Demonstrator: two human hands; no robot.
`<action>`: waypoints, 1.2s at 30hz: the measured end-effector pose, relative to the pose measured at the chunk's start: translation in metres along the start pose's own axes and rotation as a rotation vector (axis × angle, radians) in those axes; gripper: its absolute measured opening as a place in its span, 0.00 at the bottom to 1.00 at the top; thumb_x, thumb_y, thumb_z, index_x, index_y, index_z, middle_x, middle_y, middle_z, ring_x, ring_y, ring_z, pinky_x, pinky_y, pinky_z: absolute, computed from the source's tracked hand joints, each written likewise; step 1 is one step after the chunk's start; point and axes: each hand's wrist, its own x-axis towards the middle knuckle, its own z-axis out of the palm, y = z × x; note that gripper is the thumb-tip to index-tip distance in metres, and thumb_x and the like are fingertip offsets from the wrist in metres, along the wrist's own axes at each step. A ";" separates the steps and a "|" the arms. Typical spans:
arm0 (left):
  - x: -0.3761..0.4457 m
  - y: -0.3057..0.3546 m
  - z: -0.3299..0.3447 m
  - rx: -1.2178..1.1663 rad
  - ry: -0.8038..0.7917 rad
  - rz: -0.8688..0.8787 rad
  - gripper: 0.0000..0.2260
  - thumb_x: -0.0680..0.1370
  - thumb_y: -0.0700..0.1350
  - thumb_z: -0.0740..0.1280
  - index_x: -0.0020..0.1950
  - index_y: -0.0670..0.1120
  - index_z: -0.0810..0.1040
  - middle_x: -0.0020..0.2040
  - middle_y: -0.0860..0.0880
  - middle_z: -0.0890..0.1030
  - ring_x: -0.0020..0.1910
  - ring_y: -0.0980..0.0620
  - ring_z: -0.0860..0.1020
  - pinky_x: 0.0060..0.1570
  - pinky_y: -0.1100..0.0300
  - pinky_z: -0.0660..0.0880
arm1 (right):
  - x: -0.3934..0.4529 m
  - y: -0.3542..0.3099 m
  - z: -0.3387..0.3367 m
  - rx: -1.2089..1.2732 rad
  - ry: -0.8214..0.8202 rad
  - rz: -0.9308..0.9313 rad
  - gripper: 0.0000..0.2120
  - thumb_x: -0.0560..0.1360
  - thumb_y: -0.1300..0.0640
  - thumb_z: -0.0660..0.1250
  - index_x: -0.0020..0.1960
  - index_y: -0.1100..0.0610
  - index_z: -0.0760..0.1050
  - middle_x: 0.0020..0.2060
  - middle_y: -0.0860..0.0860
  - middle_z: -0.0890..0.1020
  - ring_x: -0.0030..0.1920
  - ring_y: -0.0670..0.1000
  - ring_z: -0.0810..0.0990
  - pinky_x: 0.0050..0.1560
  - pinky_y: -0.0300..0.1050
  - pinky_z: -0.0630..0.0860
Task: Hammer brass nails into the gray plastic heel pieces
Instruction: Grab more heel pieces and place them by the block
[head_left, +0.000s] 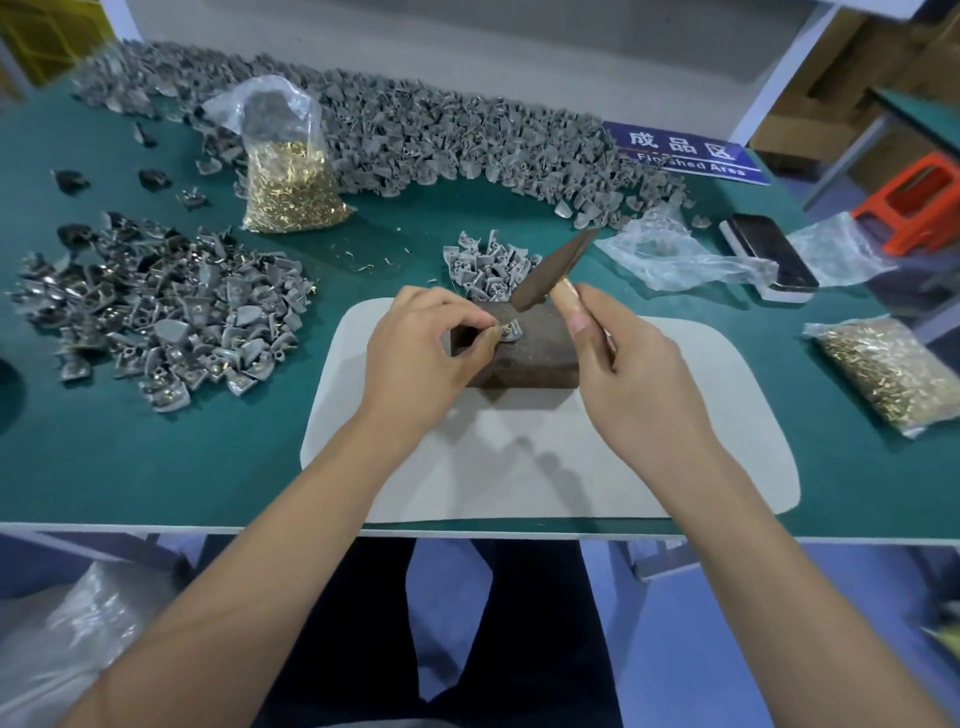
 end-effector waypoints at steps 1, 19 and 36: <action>0.000 0.001 -0.001 0.001 -0.009 -0.004 0.01 0.75 0.50 0.75 0.45 0.55 0.86 0.46 0.59 0.83 0.52 0.53 0.75 0.48 0.54 0.74 | -0.001 0.000 0.000 -0.012 -0.025 0.007 0.10 0.86 0.47 0.54 0.62 0.44 0.72 0.36 0.47 0.77 0.40 0.58 0.75 0.41 0.56 0.75; 0.000 0.002 -0.003 -0.007 -0.047 -0.081 0.02 0.76 0.54 0.75 0.45 0.58 0.85 0.45 0.59 0.80 0.54 0.56 0.73 0.44 0.59 0.70 | -0.006 -0.006 -0.006 -0.129 -0.023 0.007 0.11 0.86 0.45 0.53 0.61 0.42 0.73 0.34 0.45 0.75 0.40 0.59 0.75 0.37 0.53 0.72; 0.000 -0.001 -0.001 -0.032 -0.046 -0.091 0.03 0.77 0.56 0.73 0.45 0.59 0.84 0.44 0.60 0.80 0.53 0.57 0.72 0.43 0.54 0.73 | -0.003 -0.006 -0.006 -0.086 0.006 0.017 0.08 0.86 0.46 0.54 0.59 0.42 0.71 0.34 0.47 0.75 0.38 0.60 0.74 0.34 0.53 0.68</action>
